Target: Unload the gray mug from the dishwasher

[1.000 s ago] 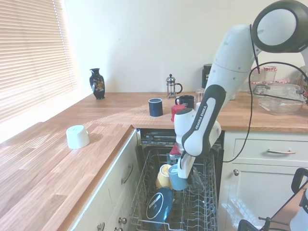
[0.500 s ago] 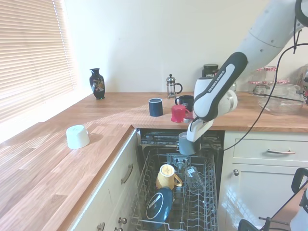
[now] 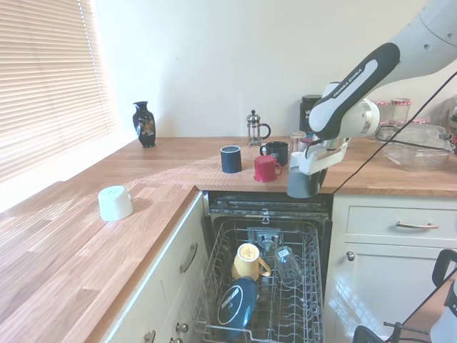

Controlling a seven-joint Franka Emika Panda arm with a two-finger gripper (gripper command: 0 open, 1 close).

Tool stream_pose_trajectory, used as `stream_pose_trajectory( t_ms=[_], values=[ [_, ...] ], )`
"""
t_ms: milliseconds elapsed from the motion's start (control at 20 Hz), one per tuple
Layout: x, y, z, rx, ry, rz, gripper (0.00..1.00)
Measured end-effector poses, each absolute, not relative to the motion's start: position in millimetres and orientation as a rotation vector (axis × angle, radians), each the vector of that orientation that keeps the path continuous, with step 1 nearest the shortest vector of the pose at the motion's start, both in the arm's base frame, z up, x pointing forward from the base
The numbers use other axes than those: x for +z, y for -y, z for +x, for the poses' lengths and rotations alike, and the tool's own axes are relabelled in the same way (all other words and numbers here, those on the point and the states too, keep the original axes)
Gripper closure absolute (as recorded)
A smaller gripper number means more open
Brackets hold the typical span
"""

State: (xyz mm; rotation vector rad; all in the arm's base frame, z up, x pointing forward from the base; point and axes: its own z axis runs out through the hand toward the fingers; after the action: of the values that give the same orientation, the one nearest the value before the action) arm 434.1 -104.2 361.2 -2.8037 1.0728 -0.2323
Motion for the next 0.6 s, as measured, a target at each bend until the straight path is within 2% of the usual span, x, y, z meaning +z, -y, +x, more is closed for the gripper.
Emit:
stream_pose_trajectory(
  t_ms=[250, 600],
  values=[
    [377.3, 149.3, 417.3, -0.262, -1.163, -2.745, 1.0],
    [374.2, 158.7, 422.5, -0.253, -1.19, -2.732, 1.0]
  ],
)
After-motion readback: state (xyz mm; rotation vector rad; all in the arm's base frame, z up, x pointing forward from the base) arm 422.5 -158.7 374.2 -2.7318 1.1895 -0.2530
